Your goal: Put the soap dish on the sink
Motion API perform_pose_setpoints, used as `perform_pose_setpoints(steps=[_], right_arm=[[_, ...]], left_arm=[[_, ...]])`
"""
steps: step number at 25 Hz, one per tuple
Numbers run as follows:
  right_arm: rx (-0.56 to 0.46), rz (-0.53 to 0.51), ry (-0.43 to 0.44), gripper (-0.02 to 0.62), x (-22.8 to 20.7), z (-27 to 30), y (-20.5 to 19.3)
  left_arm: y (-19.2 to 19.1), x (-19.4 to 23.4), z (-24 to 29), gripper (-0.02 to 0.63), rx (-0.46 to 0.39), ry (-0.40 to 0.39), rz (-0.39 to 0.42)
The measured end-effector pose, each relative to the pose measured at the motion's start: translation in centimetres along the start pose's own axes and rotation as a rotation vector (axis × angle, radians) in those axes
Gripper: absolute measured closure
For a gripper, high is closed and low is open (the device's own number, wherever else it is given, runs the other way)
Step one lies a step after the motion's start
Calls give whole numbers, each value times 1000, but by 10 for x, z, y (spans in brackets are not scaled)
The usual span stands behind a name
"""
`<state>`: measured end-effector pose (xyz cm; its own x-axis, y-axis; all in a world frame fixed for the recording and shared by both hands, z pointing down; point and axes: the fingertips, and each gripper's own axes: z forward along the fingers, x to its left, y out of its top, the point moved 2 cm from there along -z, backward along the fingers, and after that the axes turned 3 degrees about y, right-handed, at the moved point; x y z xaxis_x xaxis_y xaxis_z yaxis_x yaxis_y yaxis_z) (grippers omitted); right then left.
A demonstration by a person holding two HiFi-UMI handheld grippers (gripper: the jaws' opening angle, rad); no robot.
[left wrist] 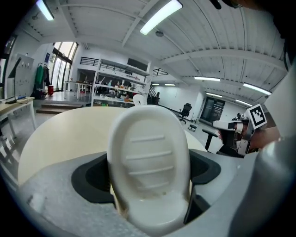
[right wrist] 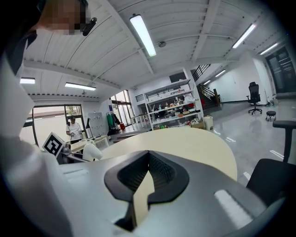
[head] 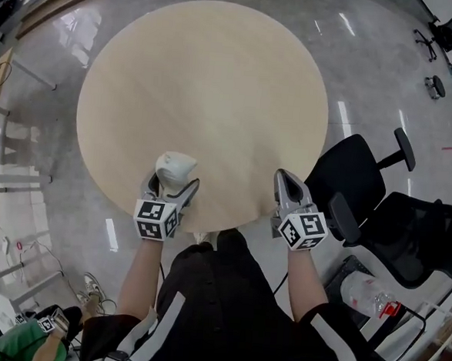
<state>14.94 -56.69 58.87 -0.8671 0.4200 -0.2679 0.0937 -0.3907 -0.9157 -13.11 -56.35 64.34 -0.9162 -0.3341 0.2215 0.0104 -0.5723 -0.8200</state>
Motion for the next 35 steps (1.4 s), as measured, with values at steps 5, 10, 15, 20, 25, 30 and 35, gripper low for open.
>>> perform_pose_setpoints(steps=[5,10,15,20,25,30,35], right_arm=[[61,28,-7,589,0,2,-30],[115,57,-18,588,0,4,-56],[136,82,-34,589,-1,-2,-69],[122,98,-39,589,0,-8,-71],[121,119,-46,589,1,-17,-76],[116,127,-58,589,-4,-23,-79],[108,120,-61,589,-1,-27,-77]], left_arm=[[-29,1,14,130,116,-9,37],[-53,1,28,130,237,7,69],[-67,-4,38,130,316,-16,120],[-83,-8,46,130,406,-44,191],[-89,-7,51,130,440,-38,225],[-90,-7,57,130,453,-39,239],[-95,-6,61,130,461,-31,259]])
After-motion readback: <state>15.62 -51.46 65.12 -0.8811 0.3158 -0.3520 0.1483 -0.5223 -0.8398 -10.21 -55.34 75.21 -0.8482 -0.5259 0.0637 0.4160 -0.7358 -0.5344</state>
